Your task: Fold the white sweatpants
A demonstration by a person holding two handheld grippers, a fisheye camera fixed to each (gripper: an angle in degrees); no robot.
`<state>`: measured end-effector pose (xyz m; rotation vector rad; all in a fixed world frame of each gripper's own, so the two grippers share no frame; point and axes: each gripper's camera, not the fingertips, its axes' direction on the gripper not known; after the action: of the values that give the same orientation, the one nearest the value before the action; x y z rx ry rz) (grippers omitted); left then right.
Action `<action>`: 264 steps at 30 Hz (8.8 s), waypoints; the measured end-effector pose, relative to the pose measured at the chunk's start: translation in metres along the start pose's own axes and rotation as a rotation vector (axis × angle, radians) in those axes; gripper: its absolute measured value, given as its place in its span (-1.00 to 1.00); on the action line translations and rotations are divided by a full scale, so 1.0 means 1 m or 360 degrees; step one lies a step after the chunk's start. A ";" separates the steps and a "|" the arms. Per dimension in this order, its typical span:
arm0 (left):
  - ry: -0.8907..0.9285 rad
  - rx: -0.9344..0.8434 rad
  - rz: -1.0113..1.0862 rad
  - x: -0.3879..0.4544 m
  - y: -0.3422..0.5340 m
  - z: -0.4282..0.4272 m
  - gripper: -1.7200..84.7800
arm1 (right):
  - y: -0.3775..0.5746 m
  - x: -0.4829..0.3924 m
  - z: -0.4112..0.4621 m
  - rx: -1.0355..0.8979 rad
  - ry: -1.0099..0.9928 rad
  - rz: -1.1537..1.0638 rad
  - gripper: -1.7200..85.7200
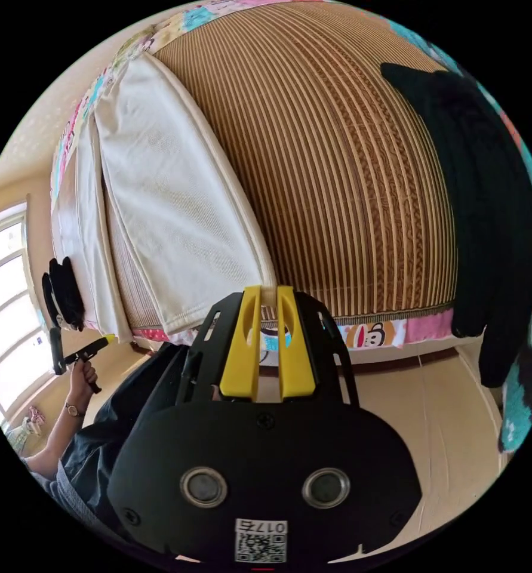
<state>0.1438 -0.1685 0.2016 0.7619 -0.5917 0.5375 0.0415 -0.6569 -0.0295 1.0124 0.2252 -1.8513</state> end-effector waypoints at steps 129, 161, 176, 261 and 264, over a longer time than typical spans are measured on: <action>0.0913 0.0130 0.0490 -0.121 0.019 -0.309 -0.92 | 0.144 -0.335 0.123 0.0234 -0.0467 -0.0365 -0.92; 0.0463 0.0016 0.0448 0.002 -0.002 -0.235 -0.79 | 0.023 -0.292 0.062 0.0102 -0.0879 -0.0102 -0.75; 0.0779 -0.0016 0.0532 0.080 -0.153 -0.222 -0.83 | -0.139 -0.303 0.059 0.0045 -0.1448 -0.0333 -0.84; 0.0992 0.0137 0.0388 0.122 -0.014 -0.352 -0.74 | -0.110 -0.434 0.158 -0.0317 -0.1642 -0.0252 -0.78; 0.0994 0.0305 0.0384 0.080 0.034 -0.423 -0.74 | -0.106 -0.524 0.130 -0.0403 -0.1661 -0.0483 -0.79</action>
<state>0.3034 0.1921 0.0257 0.6571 -0.0480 1.0166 -0.0234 -0.3256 0.4054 -0.2420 -0.0294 -2.3055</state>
